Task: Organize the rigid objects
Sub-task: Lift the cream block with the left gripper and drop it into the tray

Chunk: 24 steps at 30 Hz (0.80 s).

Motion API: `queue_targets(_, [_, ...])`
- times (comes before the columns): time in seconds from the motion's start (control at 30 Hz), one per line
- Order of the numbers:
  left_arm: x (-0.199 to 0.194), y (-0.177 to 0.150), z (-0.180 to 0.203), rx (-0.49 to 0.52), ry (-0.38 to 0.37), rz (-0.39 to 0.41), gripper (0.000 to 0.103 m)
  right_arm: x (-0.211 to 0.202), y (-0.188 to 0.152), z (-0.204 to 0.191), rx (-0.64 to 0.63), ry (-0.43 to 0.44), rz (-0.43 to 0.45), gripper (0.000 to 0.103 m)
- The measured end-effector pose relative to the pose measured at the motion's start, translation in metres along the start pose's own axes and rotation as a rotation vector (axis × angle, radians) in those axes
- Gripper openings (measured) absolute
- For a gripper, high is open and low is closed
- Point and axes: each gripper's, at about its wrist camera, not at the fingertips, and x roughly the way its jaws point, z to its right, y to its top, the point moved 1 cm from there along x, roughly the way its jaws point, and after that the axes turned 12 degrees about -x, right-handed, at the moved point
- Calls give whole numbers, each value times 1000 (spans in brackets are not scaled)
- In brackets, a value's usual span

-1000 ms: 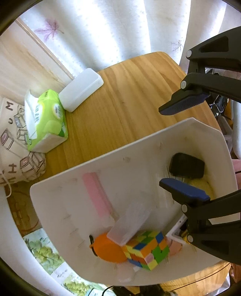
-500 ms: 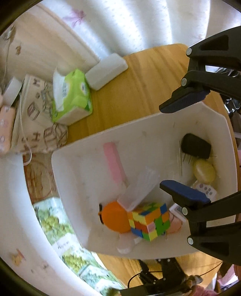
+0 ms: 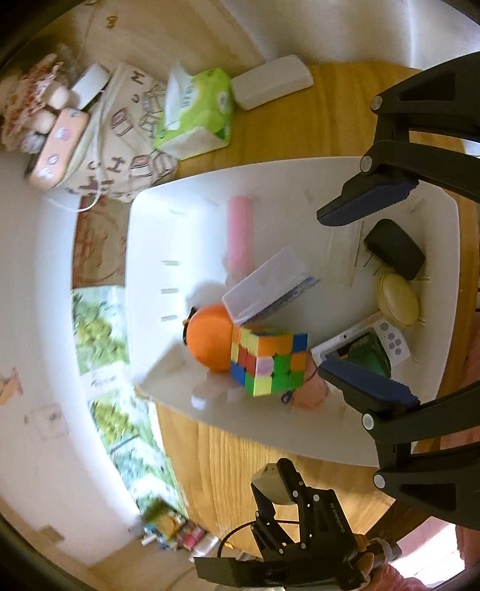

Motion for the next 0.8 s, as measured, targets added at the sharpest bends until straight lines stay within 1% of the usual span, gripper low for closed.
queue_targets(0.1, [-20, -3, 18, -15, 11, 31, 59, -8, -10, -2, -18, 20, 56, 76])
queue_targets(0.23, [-35, -2, 43, -21, 21, 51, 59, -21, -23, -3, -29, 37, 135, 77])
queue_targets(0.27, [-38, -1, 49, -23, 20, 51, 59, -26, -26, -2, -27, 40, 165, 80])
queue_targets(0.37, [-45, -2, 65, -47, 15, 47, 59, -38, -34, 1, -5, 57, 242, 80])
queue_targets(0.5, [-48, 2, 79, -107, -9, 34, 59, -53, -42, 4, 22, 78, 326, 81])
queue_targets(0.6, [-51, 5, 89, -159, -28, 29, 59, -61, -46, 6, 28, 72, 354, 82])
queue_targets(0.8, [-47, 11, 99, -298, -95, 2, 60, -68, -54, 15, 72, 49, 363, 82])
